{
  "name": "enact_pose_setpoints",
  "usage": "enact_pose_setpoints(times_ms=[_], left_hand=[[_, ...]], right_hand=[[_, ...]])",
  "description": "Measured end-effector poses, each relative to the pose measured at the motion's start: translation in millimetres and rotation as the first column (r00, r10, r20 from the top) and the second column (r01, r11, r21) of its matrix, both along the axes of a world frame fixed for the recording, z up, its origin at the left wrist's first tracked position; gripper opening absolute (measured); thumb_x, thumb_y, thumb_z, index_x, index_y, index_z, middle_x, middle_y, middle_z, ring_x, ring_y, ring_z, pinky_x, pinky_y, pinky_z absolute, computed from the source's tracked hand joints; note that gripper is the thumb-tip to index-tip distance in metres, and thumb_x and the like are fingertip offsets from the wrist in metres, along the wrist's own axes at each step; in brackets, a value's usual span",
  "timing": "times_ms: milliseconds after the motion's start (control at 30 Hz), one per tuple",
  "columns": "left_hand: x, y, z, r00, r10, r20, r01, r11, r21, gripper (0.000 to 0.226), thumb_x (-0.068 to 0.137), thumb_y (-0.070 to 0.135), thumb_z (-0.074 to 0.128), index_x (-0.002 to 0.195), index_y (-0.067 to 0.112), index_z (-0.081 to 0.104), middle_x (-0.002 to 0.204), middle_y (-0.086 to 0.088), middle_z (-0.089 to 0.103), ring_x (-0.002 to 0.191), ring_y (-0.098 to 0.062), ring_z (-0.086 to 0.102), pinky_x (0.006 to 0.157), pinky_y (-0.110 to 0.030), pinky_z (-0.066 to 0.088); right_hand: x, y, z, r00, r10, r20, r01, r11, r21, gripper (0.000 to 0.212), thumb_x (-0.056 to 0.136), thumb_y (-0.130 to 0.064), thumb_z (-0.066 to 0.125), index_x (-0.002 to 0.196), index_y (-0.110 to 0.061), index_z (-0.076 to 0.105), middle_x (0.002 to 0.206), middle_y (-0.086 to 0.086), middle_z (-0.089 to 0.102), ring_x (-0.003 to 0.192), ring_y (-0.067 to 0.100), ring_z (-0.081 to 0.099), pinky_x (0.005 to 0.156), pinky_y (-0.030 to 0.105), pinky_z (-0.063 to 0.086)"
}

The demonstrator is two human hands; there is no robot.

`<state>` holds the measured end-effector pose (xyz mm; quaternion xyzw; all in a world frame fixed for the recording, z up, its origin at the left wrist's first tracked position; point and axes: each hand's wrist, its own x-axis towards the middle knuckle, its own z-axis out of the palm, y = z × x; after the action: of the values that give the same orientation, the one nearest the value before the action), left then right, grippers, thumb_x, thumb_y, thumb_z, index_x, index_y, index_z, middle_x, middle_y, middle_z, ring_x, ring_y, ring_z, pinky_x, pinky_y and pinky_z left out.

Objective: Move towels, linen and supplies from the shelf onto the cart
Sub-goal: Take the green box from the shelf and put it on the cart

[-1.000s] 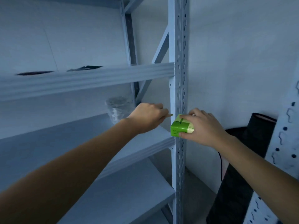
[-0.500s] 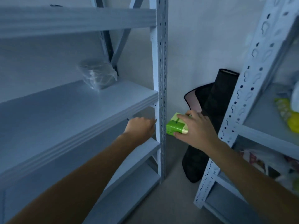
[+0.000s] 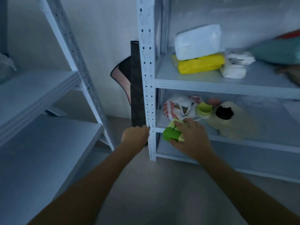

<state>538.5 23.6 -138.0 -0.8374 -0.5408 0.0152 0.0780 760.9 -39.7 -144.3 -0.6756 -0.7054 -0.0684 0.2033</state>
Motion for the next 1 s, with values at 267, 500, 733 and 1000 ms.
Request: enact_pose_setpoints(times_ms=[267,500,733,1000], left_hand=[[220.9,-99.7,10.0,0.915,-0.379,0.136,0.344,0.911,0.228,0.039,0.092,0.030,0.068,0.057,0.015,0.059,0.045,-0.003,0.050,0.037,-0.025,0.049,0.042,-0.026,0.041],[438.5,-231.6,13.7,0.813,-0.574,0.092,0.561,0.816,0.136,0.019,0.082,0.023,0.074,0.070,0.020,0.059,0.055,0.000,0.058,0.046,-0.023,0.058,0.042,-0.025,0.040],[621.9,-337.1,11.9,0.543,-0.805,0.240,0.821,0.569,0.049,0.024,0.103,0.032,0.039,0.092,0.015,0.053,0.090,-0.010,0.065,0.083,-0.032,0.063,0.065,-0.034,0.040],[818.6,-408.4,-11.5,0.096,-0.927,0.364,0.953,0.191,0.236,0.042,0.096,0.032,0.059,0.065,0.019,0.033,0.048,0.005,0.028,0.039,-0.025,0.039,0.041,-0.028,0.026]], right_hand=[[195.9,-163.3,4.0,0.946,-0.322,0.019,0.322,0.946,0.030,0.072,0.061,-0.067,0.059,0.121,-0.028,0.063,0.116,0.008,0.059,0.097,0.033,0.059,0.079,0.039,0.045],[363.4,-344.0,6.5,0.791,-0.611,0.018,0.611,0.792,0.010,0.072,0.067,-0.068,0.058,0.127,-0.028,0.058,0.121,0.010,0.056,0.100,0.036,0.057,0.082,0.044,0.045],[478.4,-486.8,4.9,0.549,-0.836,0.002,0.835,0.549,0.015,0.071,0.068,-0.067,0.060,0.129,-0.030,0.056,0.125,0.006,0.053,0.106,0.032,0.055,0.086,0.043,0.043],[607.2,-587.2,-7.3,0.251,-0.968,0.011,0.968,0.251,-0.018,0.072,0.063,-0.063,0.058,0.126,-0.028,0.059,0.124,0.008,0.053,0.107,0.034,0.055,0.088,0.043,0.043]])
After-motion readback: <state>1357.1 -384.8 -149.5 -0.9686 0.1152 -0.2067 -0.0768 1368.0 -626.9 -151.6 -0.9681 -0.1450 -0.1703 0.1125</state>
